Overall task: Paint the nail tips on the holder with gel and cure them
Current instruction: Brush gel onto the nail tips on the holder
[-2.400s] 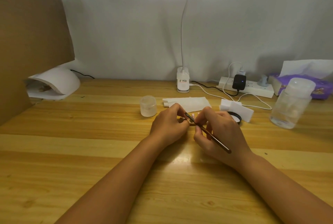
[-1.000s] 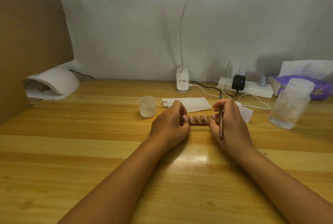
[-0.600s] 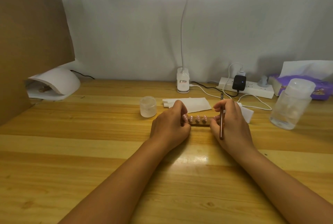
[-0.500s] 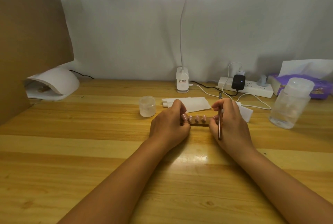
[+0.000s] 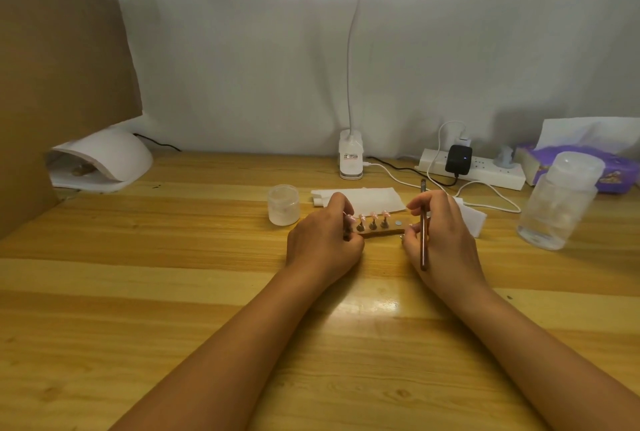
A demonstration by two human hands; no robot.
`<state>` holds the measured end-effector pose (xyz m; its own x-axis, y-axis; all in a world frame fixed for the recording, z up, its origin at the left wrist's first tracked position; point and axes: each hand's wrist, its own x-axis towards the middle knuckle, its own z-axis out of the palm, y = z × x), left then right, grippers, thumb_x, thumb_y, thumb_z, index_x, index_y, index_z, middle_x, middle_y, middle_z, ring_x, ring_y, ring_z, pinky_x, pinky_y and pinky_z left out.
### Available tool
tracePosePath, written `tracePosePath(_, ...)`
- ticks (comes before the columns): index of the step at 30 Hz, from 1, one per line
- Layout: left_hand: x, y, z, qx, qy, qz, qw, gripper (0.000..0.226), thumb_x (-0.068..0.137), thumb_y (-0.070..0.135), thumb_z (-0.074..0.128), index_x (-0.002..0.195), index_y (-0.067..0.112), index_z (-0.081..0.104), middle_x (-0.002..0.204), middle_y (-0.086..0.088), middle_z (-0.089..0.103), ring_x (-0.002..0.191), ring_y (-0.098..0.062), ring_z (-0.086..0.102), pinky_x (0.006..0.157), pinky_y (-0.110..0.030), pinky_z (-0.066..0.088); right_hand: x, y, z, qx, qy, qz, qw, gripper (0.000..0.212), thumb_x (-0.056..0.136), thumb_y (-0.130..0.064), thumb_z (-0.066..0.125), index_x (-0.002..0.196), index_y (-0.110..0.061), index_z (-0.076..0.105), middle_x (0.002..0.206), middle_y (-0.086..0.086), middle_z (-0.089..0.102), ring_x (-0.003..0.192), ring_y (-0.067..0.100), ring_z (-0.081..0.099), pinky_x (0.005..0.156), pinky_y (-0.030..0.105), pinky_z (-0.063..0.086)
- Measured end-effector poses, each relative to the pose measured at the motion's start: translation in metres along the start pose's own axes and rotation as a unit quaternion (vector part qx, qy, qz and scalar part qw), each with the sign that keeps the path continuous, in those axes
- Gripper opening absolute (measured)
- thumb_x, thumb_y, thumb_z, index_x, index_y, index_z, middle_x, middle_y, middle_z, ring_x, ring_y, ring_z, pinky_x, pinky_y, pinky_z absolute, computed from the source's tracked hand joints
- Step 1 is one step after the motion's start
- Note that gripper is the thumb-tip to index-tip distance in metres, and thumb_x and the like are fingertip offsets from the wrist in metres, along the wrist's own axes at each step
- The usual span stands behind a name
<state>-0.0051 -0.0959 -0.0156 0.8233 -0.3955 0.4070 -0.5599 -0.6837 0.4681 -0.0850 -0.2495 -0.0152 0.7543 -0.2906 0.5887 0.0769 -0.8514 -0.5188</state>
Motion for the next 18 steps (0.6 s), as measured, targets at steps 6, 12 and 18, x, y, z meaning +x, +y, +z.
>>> tracePosePath(6, 0.0024, -0.0037, 0.0027, -0.017, 0.003, -0.021, 1.000, 0.028, 0.090, 0.024, 0.061, 0.112, 0.029, 0.045, 0.111, 0.013, 0.066, 0.090, -0.011, 0.061, 0.064, -0.027, 0.039, -0.0011, 0.0013, 0.0022, -0.009, -0.012, -0.033, 0.999, 0.035, 0.085, -0.005, 0.066, 0.113, -0.015, 0.047, 0.110, 0.003, 0.051, 0.083, 0.017, 0.058, 0.070, 0.044, 0.055)
tracePosePath(12, 0.0051, -0.0037, 0.0059, -0.011, 0.039, -0.038, 0.998, 0.037, 0.094, 0.024, 0.062, 0.125, 0.024, 0.042, 0.120, 0.009, 0.065, 0.105, -0.016, 0.061, 0.072, -0.026, 0.038, -0.0048, -0.0020, 0.0053, -0.026, -0.049, -0.084, 0.995, 0.038, 0.085, -0.009, 0.067, 0.115, -0.019, 0.045, 0.112, 0.000, 0.047, 0.077, 0.017, 0.058, 0.066, 0.044, 0.055)
tracePosePath(18, 0.0025, -0.0035, 0.0060, -0.019, 0.066, -0.011, 0.998, 0.043, 0.090, 0.026, 0.064, 0.126, 0.021, 0.040, 0.120, 0.004, 0.054, 0.096, -0.014, 0.056, 0.067, -0.024, 0.035, -0.0063, -0.0023, 0.0067, -0.037, -0.087, -0.089, 0.992, 0.042, 0.088, -0.016, 0.066, 0.121, -0.021, 0.040, 0.118, -0.001, 0.044, 0.086, 0.016, 0.061, 0.071, 0.041, 0.057)
